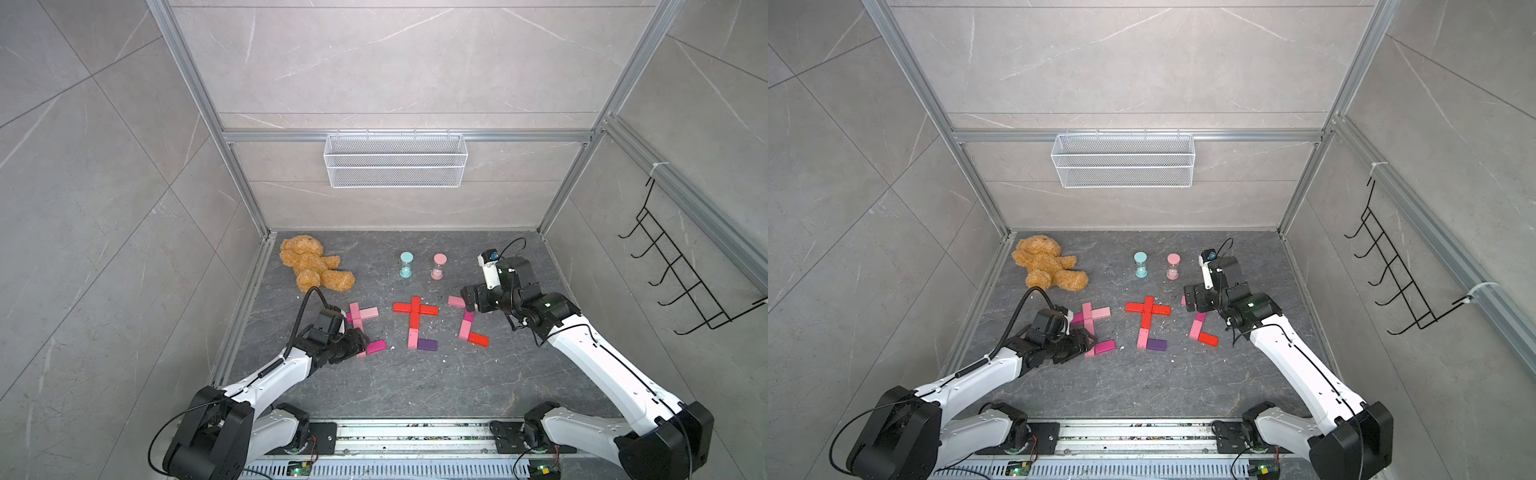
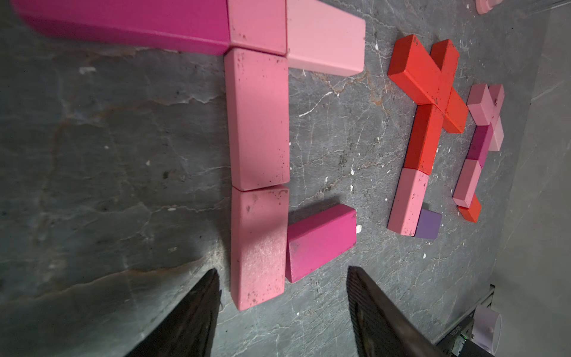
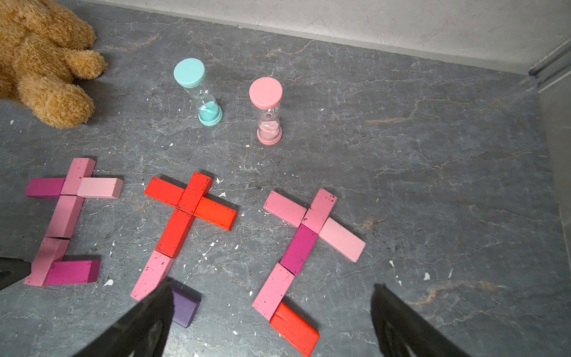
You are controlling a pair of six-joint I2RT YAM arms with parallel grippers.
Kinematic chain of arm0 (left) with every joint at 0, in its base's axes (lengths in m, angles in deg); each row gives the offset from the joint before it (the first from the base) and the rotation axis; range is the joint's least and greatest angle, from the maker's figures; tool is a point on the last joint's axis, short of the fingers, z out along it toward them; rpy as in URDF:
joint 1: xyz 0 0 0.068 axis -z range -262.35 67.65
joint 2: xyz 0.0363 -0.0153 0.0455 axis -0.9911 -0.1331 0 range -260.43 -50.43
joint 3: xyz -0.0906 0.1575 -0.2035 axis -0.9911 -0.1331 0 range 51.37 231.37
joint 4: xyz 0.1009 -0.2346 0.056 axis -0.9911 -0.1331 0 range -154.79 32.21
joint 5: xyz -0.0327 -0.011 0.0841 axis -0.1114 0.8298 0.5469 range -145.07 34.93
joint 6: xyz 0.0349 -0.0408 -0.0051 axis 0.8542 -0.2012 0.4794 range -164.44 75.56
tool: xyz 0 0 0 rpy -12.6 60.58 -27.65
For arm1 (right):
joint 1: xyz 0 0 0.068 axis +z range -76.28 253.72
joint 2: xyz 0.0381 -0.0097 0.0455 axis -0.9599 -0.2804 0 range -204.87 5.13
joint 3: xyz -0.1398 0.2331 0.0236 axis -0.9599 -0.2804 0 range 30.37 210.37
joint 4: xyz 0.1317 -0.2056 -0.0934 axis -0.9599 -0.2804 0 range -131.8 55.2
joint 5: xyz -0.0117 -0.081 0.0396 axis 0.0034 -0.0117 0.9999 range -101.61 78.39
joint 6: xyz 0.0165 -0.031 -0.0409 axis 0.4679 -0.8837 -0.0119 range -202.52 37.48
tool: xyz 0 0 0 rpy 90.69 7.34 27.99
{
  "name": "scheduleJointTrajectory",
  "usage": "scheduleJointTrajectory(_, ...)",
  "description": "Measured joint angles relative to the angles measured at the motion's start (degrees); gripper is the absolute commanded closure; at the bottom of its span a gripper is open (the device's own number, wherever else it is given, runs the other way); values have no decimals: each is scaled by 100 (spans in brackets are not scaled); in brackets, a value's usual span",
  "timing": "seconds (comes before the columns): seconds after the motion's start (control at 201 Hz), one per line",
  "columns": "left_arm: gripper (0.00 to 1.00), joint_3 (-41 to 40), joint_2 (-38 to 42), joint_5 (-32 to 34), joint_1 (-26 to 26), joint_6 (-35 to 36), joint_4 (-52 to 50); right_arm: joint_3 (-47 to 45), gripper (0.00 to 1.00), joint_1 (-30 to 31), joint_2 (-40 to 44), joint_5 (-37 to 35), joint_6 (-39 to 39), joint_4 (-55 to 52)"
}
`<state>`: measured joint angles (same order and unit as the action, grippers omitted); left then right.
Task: Assemble the letter t with building blocks
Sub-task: Adjust the building block at the center of the board.
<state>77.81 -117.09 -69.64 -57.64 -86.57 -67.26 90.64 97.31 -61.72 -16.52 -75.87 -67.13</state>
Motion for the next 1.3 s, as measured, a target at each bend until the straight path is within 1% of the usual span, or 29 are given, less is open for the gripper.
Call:
scheduleJointTrajectory(0.179, 33, 0, -81, -153, 0, 44, 0, 0, 0, 0, 0, 0, 0, 0)
scheduleJointTrajectory(0.463, 35, 15, -433, -361, -2, 164, 42, 0, 0, 0, 0, 0, 0, 0)
scheduleJointTrajectory(1.299, 35, 70, -560, -498, -4, 319, 87, 0, 0, 0, 0, -2, 0, 7)
